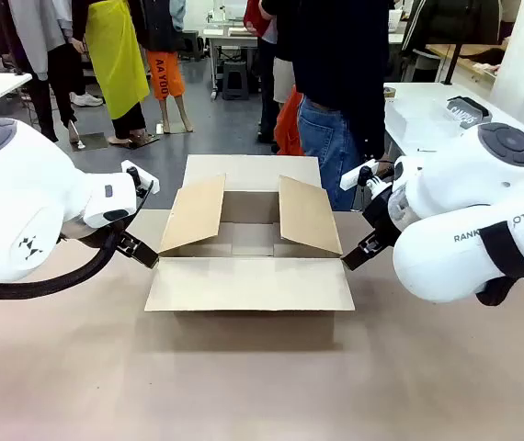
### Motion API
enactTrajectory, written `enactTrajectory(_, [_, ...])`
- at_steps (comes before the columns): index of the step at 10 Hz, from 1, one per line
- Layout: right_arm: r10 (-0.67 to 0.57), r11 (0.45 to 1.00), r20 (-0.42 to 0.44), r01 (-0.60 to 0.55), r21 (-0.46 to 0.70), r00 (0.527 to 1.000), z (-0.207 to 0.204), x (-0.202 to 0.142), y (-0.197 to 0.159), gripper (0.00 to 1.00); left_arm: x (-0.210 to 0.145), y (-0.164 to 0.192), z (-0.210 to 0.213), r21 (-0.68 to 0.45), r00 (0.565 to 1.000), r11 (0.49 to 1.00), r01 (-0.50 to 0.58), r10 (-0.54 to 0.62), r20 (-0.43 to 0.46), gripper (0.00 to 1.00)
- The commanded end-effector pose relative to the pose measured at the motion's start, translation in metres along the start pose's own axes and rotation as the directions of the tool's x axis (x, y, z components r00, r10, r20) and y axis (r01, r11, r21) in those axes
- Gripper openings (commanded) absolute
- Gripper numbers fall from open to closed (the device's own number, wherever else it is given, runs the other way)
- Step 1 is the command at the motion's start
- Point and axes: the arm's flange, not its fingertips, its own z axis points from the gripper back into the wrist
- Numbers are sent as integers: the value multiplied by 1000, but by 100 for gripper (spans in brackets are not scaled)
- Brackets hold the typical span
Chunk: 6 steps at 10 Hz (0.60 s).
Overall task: Pack the gift set into the box.
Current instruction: Place both hands on the side flaps of the Package Box and spread them outward.
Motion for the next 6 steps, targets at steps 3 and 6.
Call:
enactTrajectory(3, [0,1000,0,0,0,1000,0,0,0,100,0,0,0,0,1000,1000,0,0,1,100])
enactTrajectory(6, [0,1000,0,0,0,1000,0,0,0,100,0,0,0,0,1000,1000,0,0,1,100])
